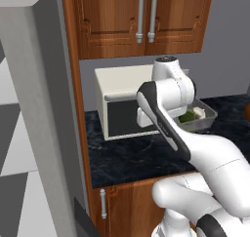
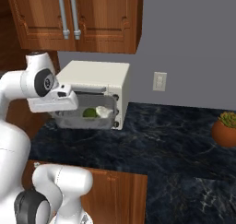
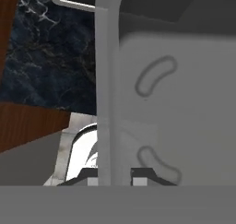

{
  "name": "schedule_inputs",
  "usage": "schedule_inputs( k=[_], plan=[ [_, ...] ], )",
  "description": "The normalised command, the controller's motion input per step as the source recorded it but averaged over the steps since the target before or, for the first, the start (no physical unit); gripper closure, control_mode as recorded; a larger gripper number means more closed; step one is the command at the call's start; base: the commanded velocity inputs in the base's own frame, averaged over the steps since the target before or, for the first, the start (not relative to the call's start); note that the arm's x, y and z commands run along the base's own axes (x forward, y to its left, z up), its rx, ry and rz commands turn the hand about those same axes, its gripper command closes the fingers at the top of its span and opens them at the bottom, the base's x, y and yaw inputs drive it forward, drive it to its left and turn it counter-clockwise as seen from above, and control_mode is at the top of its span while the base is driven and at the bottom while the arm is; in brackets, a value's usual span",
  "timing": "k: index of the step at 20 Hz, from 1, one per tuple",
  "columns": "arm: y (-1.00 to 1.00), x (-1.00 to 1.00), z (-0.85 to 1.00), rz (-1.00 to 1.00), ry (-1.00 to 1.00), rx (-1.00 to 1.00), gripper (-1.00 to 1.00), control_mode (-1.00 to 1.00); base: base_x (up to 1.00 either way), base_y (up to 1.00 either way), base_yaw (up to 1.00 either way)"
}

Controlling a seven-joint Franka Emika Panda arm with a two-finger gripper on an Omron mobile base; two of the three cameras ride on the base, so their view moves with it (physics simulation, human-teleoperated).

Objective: Take the garlic and lime out of the freezer and place them in the tupperware container on the counter. Then put the tupperware containing the vegetables back in the freezer.

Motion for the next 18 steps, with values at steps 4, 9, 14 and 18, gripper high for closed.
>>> schedule_inputs(
  k=[4,9,14,18],
  plan=[
    [-0.18,-0.23,0.62,0.21,-0.16,-0.01,1.0,-1.0,0.0,0.0,0.0],
    [-0.1,-0.29,0.53,0.19,-0.16,0.0,1.0,-1.0,0.0,0.0,0.0],
    [-0.15,-0.27,0.08,0.18,-0.11,-0.02,1.0,-1.0,0.0,0.0,0.0],
    [-0.23,-0.54,0.03,0.16,-0.14,-0.06,1.0,-1.0,0.0,0.0,0.0]
  ],
)
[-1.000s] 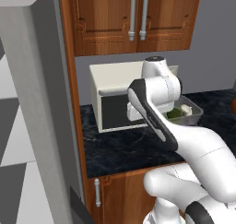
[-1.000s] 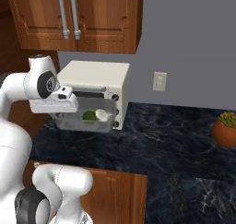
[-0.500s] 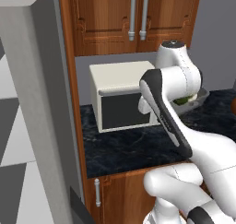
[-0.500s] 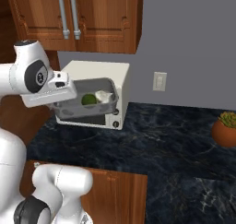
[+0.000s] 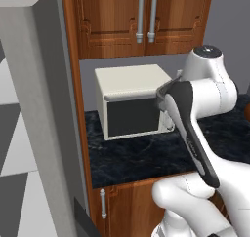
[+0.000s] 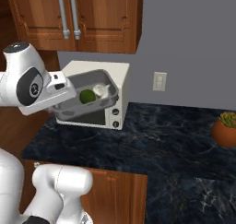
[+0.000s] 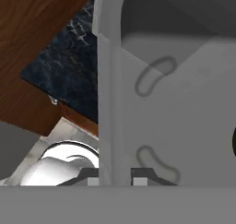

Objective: Take the garlic and lime out of the freezer and place them in the tupperware container on the counter. Then put the tupperware containing the vegetables back in the freezer.

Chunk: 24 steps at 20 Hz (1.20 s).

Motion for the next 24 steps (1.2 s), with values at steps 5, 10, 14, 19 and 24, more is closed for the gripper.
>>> schedule_inputs(
  k=[5,10,14,19,24],
  plan=[
    [-0.14,-0.56,0.08,0.16,-0.09,-0.07,1.0,-1.0,0.0,0.0,0.0],
    [-0.15,-0.43,0.07,0.17,-0.04,-0.04,1.0,-1.0,0.0,0.0,0.0],
    [-0.16,-0.3,0.04,0.17,-0.01,-0.02,1.0,-1.0,0.0,0.0,0.0],
    [-0.06,-0.14,0.04,0.07,0.0,0.0,1.0,-1.0,0.0,0.0,0.0],
    [0.0,0.0,0.0,0.0,0.0,0.0,1.0,-1.0,0.0,0.0,0.0]
  ],
)
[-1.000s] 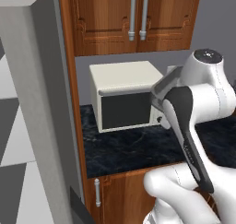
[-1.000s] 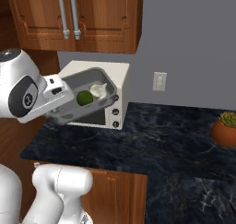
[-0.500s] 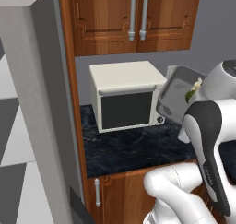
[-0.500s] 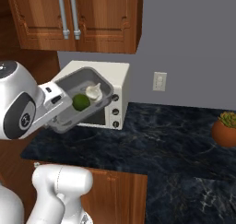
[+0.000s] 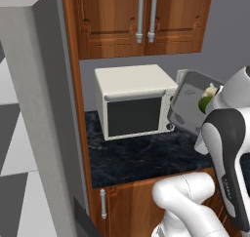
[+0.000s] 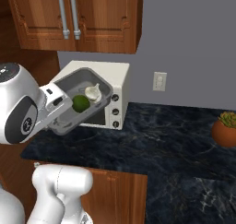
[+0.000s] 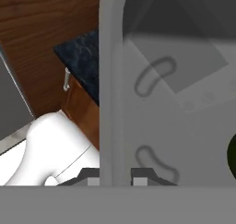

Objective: Take the garlic and lime out of the freezer and place them in the tupperware container on the counter. Then put the tupperware containing the vegetables back in the freezer.

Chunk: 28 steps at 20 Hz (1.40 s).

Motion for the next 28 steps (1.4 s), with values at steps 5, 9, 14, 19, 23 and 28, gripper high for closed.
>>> schedule_inputs(
  k=[5,9,14,19,23,28],
  plan=[
    [0.0,0.0,0.0,0.0,0.0,0.0,1.0,-1.0,0.0,0.0,0.0],
    [0.0,0.0,0.0,0.0,0.0,0.0,1.0,1.0,-0.06,0.0,0.0],
    [0.0,0.0,0.0,0.0,0.0,0.0,1.0,1.0,-0.73,-0.03,0.0],
    [0.0,0.0,0.0,0.0,0.0,0.0,1.0,1.0,-1.0,-0.04,0.0],
    [0.0,0.0,0.0,0.0,0.0,0.0,1.0,1.0,-0.99,-0.11,0.0],
    [0.0,0.0,0.0,0.0,0.0,0.0,1.0,1.0,-0.81,0.0,0.0]
  ],
)
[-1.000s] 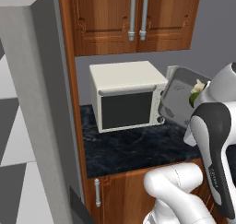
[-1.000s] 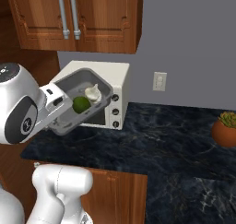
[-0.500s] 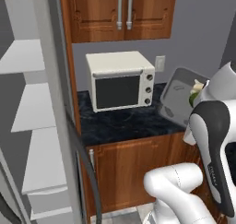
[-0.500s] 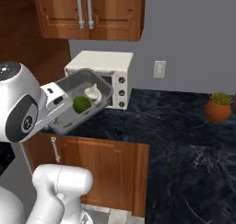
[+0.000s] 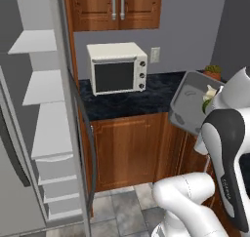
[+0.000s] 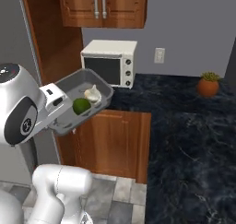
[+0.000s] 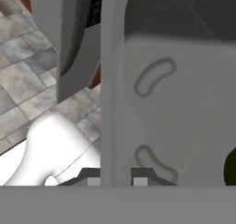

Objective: Take the garlic and lime out of the freezer and place them in the tupperware container on the counter. Then put the tupperware containing the vegetables back in the freezer.

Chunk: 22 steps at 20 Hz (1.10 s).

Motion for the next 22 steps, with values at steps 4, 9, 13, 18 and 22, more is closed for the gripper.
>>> schedule_inputs(
  k=[4,9,13,18,22],
  plan=[
    [0.0,0.0,0.0,0.0,0.0,0.0,1.0,1.0,-0.64,0.0,0.0],
    [0.0,0.0,0.0,0.0,0.0,0.0,1.0,1.0,-0.61,0.16,0.01],
    [0.0,0.0,0.0,0.0,0.0,0.0,1.0,1.0,-0.37,0.56,0.0],
    [0.0,0.0,0.0,0.0,0.0,0.0,1.0,1.0,-0.08,0.86,-0.01],
    [0.0,0.0,0.0,0.0,0.0,0.0,1.0,1.0,0.0,0.89,-0.02]
  ],
)
